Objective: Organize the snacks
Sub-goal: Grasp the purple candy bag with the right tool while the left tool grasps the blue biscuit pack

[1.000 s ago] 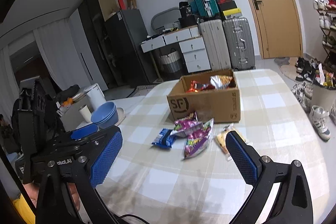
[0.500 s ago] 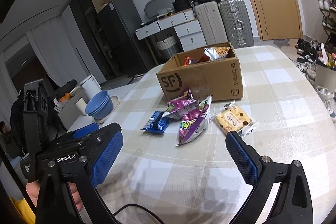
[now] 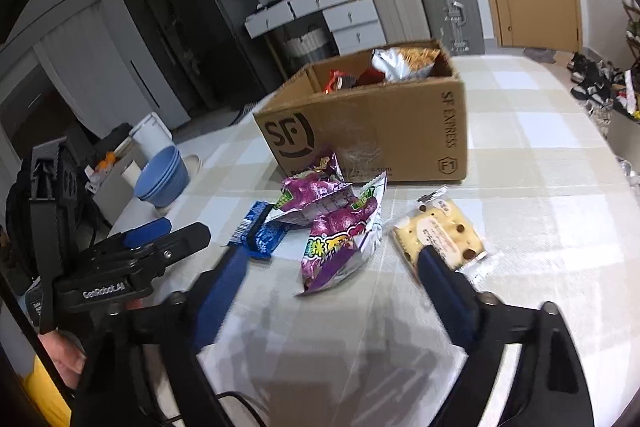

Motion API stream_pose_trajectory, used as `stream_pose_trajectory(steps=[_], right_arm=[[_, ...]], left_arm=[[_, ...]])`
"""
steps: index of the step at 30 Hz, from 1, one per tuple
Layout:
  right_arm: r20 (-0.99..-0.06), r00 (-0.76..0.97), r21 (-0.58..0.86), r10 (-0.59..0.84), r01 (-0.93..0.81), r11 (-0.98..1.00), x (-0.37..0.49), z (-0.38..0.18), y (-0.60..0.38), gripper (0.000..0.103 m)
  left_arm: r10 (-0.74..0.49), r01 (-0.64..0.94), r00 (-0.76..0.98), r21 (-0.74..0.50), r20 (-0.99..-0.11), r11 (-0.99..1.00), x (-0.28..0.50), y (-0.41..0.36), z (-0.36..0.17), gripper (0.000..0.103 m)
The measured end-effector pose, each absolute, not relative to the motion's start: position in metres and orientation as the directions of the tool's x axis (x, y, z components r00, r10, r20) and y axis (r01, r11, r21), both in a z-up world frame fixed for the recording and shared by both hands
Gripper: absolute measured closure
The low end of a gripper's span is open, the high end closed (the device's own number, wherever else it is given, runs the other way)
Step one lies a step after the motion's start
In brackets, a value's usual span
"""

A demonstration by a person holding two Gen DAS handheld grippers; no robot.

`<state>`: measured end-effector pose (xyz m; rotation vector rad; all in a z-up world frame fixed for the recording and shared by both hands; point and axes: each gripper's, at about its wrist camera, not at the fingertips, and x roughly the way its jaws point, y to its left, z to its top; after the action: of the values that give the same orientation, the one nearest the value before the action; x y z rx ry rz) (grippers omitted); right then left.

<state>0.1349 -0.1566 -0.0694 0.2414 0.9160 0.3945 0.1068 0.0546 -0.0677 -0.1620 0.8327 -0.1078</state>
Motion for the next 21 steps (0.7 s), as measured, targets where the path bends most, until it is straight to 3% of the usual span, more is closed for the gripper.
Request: stream_pose_trajectory(steps=[12, 21], right_arm=[[-0.776, 0.445, 0.403, 0.447, -0.196, 0.894, 0.185, -0.111, -0.146, 0.028], [-0.798, 0.385, 0.41, 0.463, -0.214, 0.886, 0.202, -0.132, -0.133, 0.04]], left_arm=[[-0.201, 0.011, 0.565, -0.237, -0.8, 0.971, 0.169, 0.068, -0.12, 0.001], [-0.217, 0.029, 0.536, -0.239, -0.816, 0.971, 0.195, 0.067, -0.138, 0.001]])
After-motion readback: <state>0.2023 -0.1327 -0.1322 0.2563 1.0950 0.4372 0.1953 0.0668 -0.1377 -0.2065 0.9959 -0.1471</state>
